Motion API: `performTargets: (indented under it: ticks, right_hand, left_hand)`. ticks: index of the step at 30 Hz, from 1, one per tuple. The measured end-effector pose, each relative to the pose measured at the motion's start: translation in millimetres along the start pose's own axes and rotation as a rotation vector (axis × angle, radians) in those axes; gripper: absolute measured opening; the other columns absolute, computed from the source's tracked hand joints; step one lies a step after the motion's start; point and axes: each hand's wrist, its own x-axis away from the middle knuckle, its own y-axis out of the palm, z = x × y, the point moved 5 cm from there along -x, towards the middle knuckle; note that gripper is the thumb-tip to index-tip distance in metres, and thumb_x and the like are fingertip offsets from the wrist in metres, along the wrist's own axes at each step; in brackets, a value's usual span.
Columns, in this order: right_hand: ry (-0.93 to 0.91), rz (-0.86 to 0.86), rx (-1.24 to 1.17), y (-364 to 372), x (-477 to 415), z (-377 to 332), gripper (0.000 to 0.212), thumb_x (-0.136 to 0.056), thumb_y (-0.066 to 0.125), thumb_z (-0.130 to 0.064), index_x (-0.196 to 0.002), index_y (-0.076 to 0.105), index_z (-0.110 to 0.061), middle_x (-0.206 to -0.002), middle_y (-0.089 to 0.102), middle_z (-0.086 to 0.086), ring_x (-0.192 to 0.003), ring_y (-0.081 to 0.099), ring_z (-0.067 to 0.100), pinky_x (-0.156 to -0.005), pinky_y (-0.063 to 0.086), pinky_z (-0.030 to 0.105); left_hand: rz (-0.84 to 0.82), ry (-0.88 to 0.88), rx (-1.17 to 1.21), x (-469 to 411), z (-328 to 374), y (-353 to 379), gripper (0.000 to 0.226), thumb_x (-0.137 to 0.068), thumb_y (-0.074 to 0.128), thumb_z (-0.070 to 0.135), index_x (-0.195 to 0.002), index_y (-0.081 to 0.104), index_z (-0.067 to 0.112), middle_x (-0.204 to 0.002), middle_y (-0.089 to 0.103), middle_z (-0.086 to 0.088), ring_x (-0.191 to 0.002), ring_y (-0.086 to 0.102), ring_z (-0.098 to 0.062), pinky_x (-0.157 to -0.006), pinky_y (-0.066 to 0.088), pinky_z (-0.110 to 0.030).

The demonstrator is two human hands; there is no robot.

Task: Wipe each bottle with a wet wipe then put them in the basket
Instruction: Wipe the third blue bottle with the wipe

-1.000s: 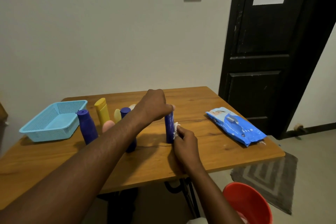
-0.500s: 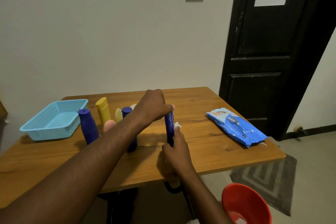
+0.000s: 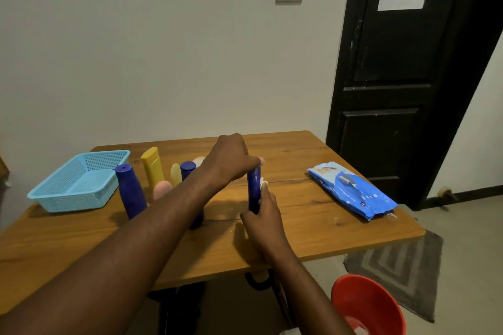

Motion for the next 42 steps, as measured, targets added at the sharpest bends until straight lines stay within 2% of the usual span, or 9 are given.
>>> performTargets:
  ticks: [6,11,18,22,28,32,36,40,42]
  right_hand:
    - [-0.017,0.009,-0.082,6,12,0,0.094,-0.095,0.065,-0.016,-0.163,0.001,-0.028,-0.171,0.006,-0.008,-0.155,0.020,0.016,-0.118,0.037,0.033]
    - [-0.044,0.030,-0.102,3,10,0,0.091,-0.096,0.065,-0.018,-0.163,0.005,-0.029,-0.171,0.009,-0.009,-0.155,0.020,0.014,-0.119,0.037,0.033]
    - [-0.031,0.045,-0.139,3,7,-1,0.092,-0.094,0.067,-0.017,-0.164,0.008,-0.032,-0.169,0.016,-0.007,-0.153,0.026,0.017,-0.117,0.042,0.043]
    - [-0.063,0.040,-0.194,-6,2,-19,0.091,-0.095,0.067,-0.014,-0.163,0.010,-0.033,-0.168,0.019,-0.008,-0.153,0.025,0.015,-0.107,0.040,0.026]
    - [-0.129,0.039,-0.118,-18,-23,-42,0.087,-0.093,0.070,-0.014,-0.161,0.019,-0.028,-0.161,0.030,-0.004,-0.142,0.039,0.016,-0.098,0.042,0.020]
    - [-0.091,0.012,-0.033,-14,-22,-27,0.086,-0.091,0.071,-0.015,-0.160,0.022,-0.029,-0.151,0.037,-0.005,-0.128,0.046,0.011,-0.077,0.042,0.010]
    - [-0.107,0.027,-0.087,-7,7,-20,0.093,-0.095,0.067,-0.016,-0.162,0.006,-0.035,-0.167,0.014,-0.013,-0.149,0.026,0.013,-0.100,0.039,0.019]
    - [-0.183,0.054,0.002,0,18,-33,0.095,-0.098,0.064,-0.025,-0.162,-0.006,-0.035,-0.171,-0.006,-0.015,-0.154,0.014,0.011,-0.104,0.033,0.019]
    - [-0.186,0.057,0.042,2,8,-38,0.101,-0.097,0.064,-0.029,-0.161,-0.014,-0.035,-0.170,-0.011,-0.015,-0.157,0.009,0.016,-0.119,0.033,0.034]
  left_hand:
    - [0.021,0.030,0.002,1,4,3,0.030,-0.086,0.074,0.037,-0.092,0.080,0.008,-0.080,0.074,-0.001,-0.071,0.068,-0.012,-0.070,0.056,-0.029]
    - [0.039,0.037,-0.015,1,3,2,0.041,-0.088,0.072,0.037,-0.120,0.073,0.012,-0.126,0.069,-0.003,-0.104,0.067,-0.018,-0.085,0.051,-0.028]
    - [-0.073,0.075,-0.115,-1,10,2,0.030,-0.098,0.060,0.033,-0.098,0.079,0.010,-0.098,0.076,-0.003,-0.076,0.067,-0.014,-0.070,0.053,-0.029]
    - [-0.106,0.090,-0.094,-3,9,-1,0.025,-0.098,0.061,0.027,-0.102,0.080,0.011,-0.106,0.076,0.000,-0.077,0.066,-0.011,-0.065,0.050,-0.024]
    - [-0.109,0.088,-0.021,-3,6,1,0.025,-0.098,0.063,0.029,-0.104,0.080,0.012,-0.106,0.076,-0.003,-0.087,0.066,-0.011,-0.064,0.045,-0.020]
    - [-0.090,0.104,0.022,-1,5,2,0.025,-0.097,0.064,0.027,-0.110,0.078,0.012,-0.113,0.075,-0.002,-0.093,0.066,-0.010,-0.066,0.043,-0.017]
    - [-0.078,0.120,0.042,-2,5,1,0.023,-0.096,0.066,0.027,-0.107,0.079,0.013,-0.111,0.076,0.000,-0.088,0.064,-0.006,-0.065,0.042,-0.016]
    - [-0.091,0.122,0.073,-3,3,-2,0.018,-0.094,0.069,0.028,-0.095,0.082,0.016,-0.104,0.077,0.003,-0.087,0.066,-0.004,-0.066,0.047,-0.020]
    - [-0.090,0.112,0.074,-3,4,-2,0.018,-0.093,0.070,0.028,-0.094,0.082,0.016,-0.100,0.077,0.004,-0.084,0.066,-0.005,-0.065,0.047,-0.021]
